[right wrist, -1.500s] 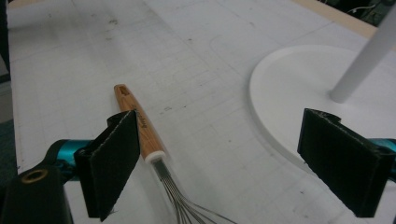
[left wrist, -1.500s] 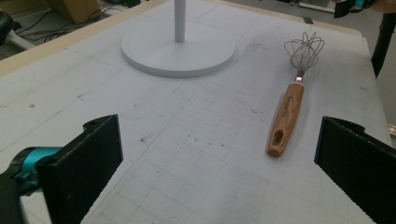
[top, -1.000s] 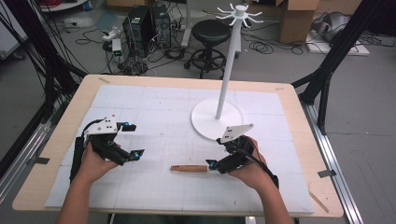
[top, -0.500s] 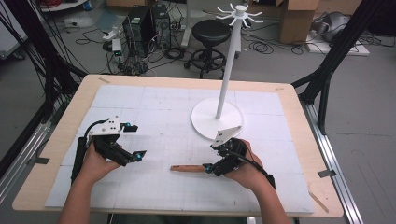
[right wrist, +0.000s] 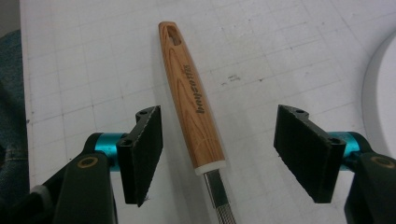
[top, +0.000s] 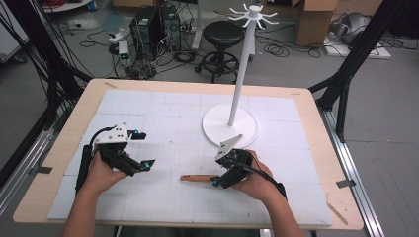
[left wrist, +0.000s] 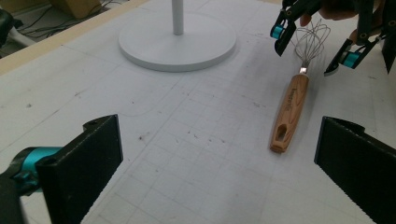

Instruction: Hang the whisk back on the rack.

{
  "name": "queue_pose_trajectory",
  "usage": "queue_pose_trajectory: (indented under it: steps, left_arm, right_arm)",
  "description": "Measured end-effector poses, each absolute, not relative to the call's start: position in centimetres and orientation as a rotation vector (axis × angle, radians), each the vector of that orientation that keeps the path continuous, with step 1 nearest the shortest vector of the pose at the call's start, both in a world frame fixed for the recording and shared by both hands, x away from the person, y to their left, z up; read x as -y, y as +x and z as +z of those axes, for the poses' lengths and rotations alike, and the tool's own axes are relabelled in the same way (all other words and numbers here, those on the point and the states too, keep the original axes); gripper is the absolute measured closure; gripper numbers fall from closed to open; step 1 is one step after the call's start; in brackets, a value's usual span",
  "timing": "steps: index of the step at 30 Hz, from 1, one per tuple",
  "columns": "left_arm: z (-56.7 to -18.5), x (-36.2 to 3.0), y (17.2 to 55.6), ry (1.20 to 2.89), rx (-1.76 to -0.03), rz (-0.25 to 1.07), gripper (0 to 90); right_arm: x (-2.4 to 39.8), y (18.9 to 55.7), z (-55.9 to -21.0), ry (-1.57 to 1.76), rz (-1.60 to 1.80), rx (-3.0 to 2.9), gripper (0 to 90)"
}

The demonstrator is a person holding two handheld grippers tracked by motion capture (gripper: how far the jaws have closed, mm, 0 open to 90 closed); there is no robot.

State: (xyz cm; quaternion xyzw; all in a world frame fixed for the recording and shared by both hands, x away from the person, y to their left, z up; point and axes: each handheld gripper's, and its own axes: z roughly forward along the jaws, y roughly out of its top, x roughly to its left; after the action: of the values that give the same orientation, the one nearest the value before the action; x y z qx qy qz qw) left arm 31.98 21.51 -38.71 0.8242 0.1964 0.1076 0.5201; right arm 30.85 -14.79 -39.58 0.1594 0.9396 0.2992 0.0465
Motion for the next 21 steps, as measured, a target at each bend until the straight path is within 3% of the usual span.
queue_pose_trajectory:
  steps: [21]
  left_arm:
    - [-38.8,-21.5,32.0,1.980,-0.478,0.262,1.6]
  right_arm:
    - [13.4,31.2,-41.1,0.483,0.771,-2.974,47.6]
